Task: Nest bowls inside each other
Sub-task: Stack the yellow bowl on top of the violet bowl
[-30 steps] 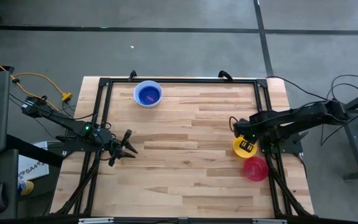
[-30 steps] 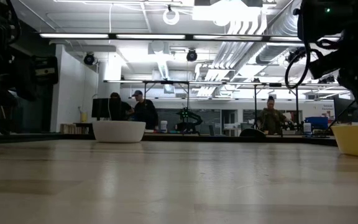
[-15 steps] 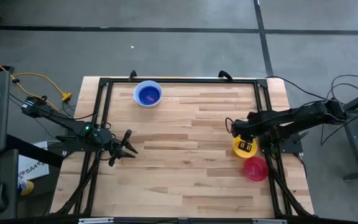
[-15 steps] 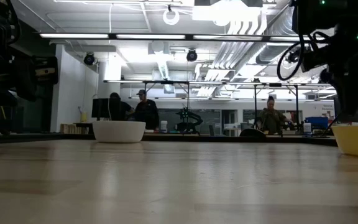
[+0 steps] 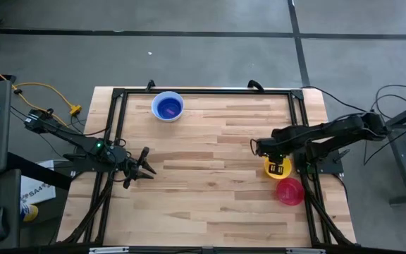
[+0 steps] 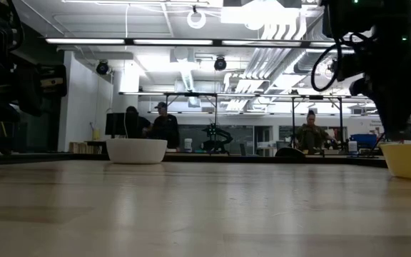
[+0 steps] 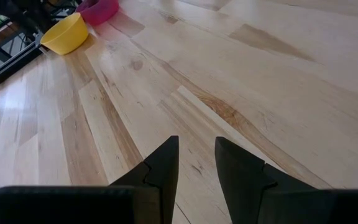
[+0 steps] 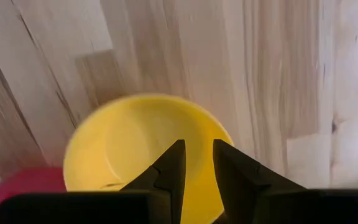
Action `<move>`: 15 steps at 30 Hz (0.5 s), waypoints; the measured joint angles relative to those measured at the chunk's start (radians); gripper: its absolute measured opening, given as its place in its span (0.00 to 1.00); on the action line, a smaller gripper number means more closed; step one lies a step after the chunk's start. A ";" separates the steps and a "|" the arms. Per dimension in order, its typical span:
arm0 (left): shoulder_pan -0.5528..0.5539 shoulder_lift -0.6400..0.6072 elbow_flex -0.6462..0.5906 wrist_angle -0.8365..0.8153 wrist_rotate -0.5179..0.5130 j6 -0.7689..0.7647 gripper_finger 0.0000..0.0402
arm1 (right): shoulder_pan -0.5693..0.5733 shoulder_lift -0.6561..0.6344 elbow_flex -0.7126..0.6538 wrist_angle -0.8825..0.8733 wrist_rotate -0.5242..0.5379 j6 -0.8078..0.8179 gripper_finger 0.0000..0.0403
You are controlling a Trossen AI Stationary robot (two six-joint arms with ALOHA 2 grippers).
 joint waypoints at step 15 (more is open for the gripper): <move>0.000 0.000 0.000 0.000 0.000 0.000 0.26 | -0.037 0.098 0.029 0.077 0.030 0.340 0.19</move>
